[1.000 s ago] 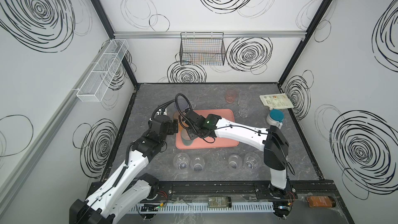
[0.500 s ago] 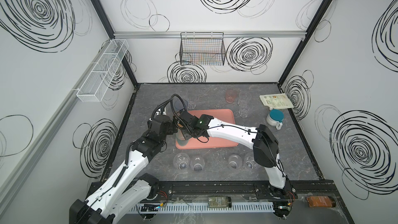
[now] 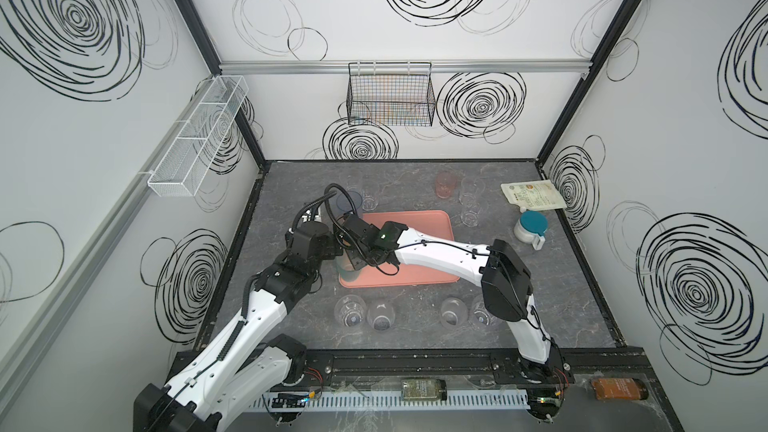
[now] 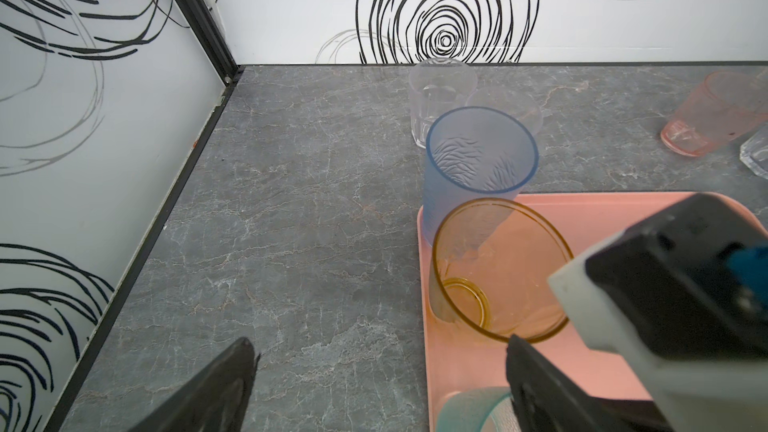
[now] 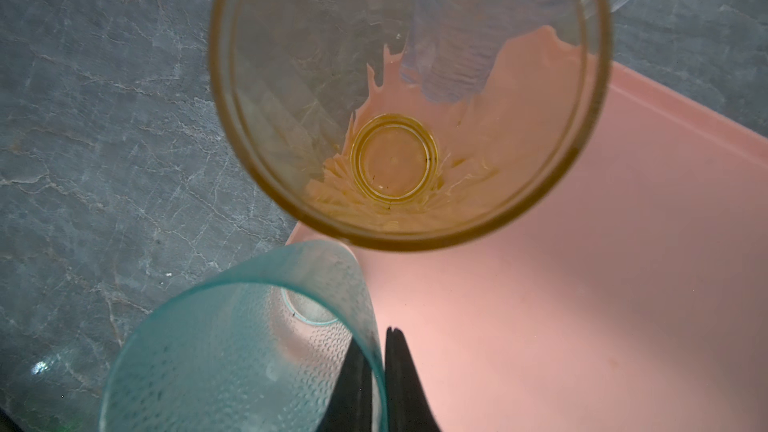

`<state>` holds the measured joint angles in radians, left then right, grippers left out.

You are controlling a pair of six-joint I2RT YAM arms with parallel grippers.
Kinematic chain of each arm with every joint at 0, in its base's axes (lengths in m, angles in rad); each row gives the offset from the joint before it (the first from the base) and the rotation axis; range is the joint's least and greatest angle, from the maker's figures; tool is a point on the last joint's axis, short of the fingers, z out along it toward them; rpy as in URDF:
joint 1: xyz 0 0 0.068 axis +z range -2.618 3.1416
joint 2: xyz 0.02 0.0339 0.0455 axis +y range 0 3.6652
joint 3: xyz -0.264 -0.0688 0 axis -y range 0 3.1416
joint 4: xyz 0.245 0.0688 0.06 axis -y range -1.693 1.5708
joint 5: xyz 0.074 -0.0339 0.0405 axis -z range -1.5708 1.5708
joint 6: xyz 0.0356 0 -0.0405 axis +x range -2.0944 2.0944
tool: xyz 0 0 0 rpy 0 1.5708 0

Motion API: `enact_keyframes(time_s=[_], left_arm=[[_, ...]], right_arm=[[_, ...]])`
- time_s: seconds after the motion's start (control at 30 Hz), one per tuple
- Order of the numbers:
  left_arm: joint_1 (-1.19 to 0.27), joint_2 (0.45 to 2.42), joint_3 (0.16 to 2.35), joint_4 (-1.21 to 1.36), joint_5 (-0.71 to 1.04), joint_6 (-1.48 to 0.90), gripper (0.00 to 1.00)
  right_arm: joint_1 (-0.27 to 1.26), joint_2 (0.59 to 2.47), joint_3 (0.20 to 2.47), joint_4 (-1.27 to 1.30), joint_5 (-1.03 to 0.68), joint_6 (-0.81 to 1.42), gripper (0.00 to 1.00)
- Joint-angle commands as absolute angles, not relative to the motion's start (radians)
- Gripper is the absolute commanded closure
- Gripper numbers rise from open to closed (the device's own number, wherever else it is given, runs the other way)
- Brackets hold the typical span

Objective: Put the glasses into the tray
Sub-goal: 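Lower the teal glass onto the tray beside the yellow glass, open right gripper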

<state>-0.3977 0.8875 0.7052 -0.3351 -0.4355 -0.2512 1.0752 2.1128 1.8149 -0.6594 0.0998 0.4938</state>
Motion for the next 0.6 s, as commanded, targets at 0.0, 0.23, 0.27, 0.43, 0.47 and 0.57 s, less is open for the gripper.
enact_keyframes(time_s=[0.0, 0.23, 0.27, 0.43, 0.47, 0.57], left_arm=[[-0.407, 0.889, 0.723, -0.299, -0.441, -0.237, 0.03], [-0.406, 0.885, 0.723, -0.302, -0.441, -0.239, 0.04], [-0.405, 0.885, 0.723, -0.304, -0.442, -0.239, 0.04], [-0.396, 0.881, 0.74, -0.313, -0.45, -0.209, 0.04], [-0.395, 0.883, 0.746, -0.315, -0.452, -0.201, 0.04], [-0.394, 0.887, 0.771, -0.322, -0.453, -0.182, 0.04]], right_arm=[[1.085, 2.126, 1.844, -0.658, 0.11, 0.488, 0.84], [1.081, 2.082, 1.843, -0.659, 0.117, 0.461, 0.66], [1.079, 2.076, 1.845, -0.663, 0.114, 0.459, 0.65], [1.063, 2.027, 1.844, -0.675, 0.113, 0.453, 0.59], [1.058, 2.016, 1.844, -0.679, 0.11, 0.451, 0.58], [1.037, 1.975, 1.829, -0.679, 0.088, 0.451, 0.54]])
